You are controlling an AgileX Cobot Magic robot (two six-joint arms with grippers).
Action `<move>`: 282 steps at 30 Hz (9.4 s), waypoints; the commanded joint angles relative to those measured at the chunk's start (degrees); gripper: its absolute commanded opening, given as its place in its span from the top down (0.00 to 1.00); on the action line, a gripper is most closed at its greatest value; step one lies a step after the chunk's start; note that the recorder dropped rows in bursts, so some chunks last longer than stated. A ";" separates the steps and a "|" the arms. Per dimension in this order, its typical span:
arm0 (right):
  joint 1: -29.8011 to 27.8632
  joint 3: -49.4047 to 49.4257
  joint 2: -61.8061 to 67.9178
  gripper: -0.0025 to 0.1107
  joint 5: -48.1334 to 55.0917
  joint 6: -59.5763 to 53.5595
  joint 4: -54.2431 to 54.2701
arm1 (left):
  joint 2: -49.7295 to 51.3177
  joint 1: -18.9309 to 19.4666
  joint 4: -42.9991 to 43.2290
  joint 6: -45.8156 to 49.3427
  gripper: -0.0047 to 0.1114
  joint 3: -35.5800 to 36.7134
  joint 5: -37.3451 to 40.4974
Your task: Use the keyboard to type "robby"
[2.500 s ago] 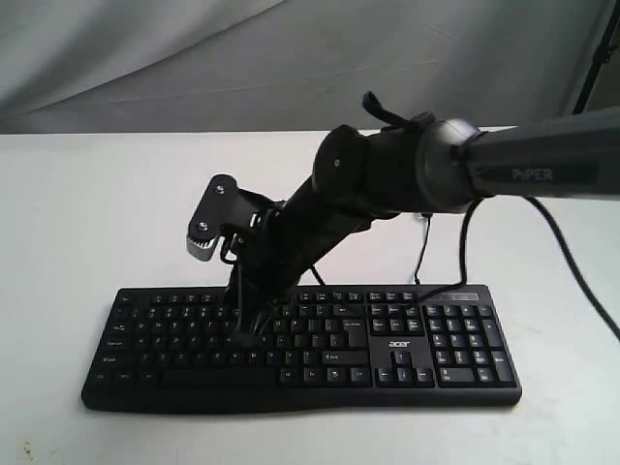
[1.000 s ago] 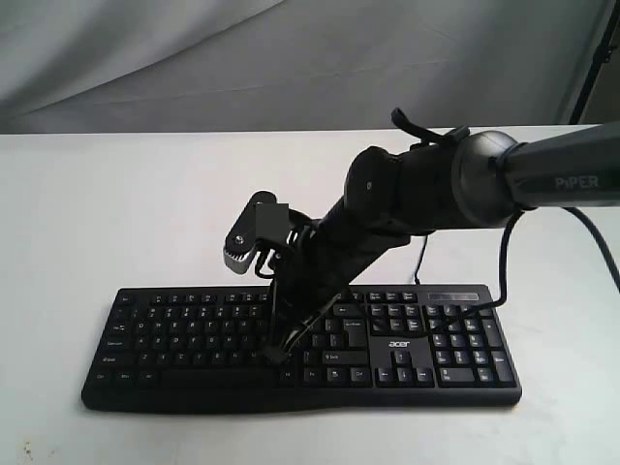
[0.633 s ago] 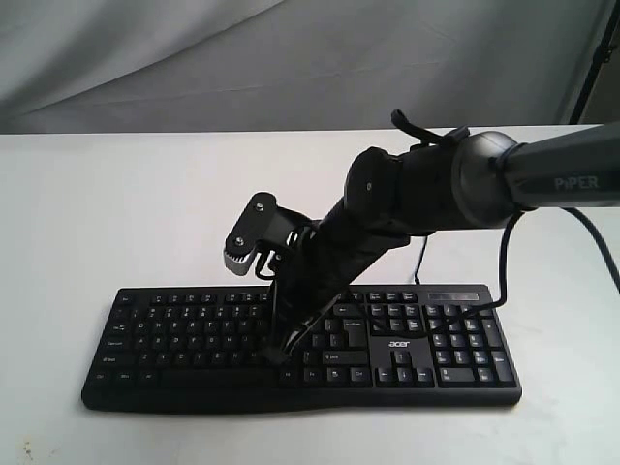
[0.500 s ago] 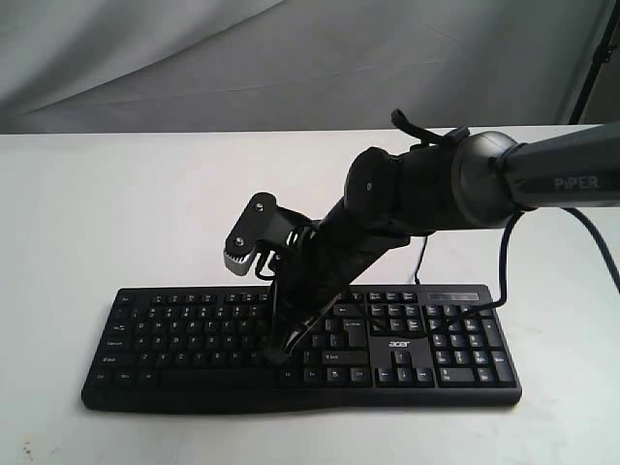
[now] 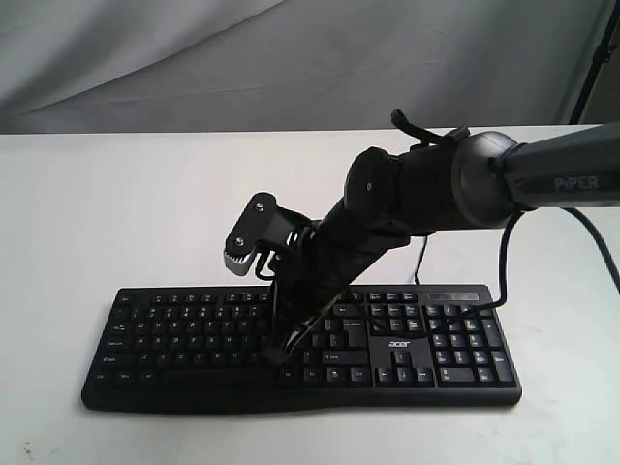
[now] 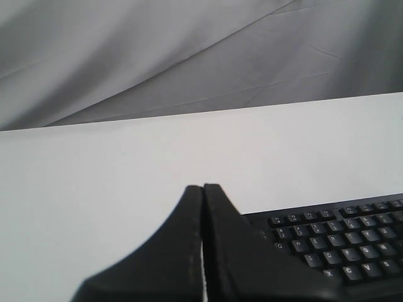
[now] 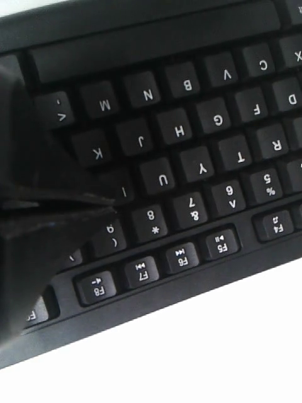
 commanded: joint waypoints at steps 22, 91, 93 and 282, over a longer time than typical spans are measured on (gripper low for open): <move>4.12 -5.56 3.20 0.98 5.45 -13.02 10.16 | -0.20 -0.32 0.27 -0.16 0.96 0.25 -0.33; 5.48 -5.46 2.60 0.98 2.99 -18.29 12.61 | -0.20 -0.32 0.27 -0.16 0.96 0.25 -0.33; 5.48 -5.46 2.60 0.98 2.99 -18.29 12.61 | -0.20 -0.32 0.27 -0.16 0.96 0.25 -0.33; -39.10 71.94 -116.36 0.98 -13.22 56.25 -26.82 | -0.20 -0.32 0.27 -0.16 0.96 0.25 -0.33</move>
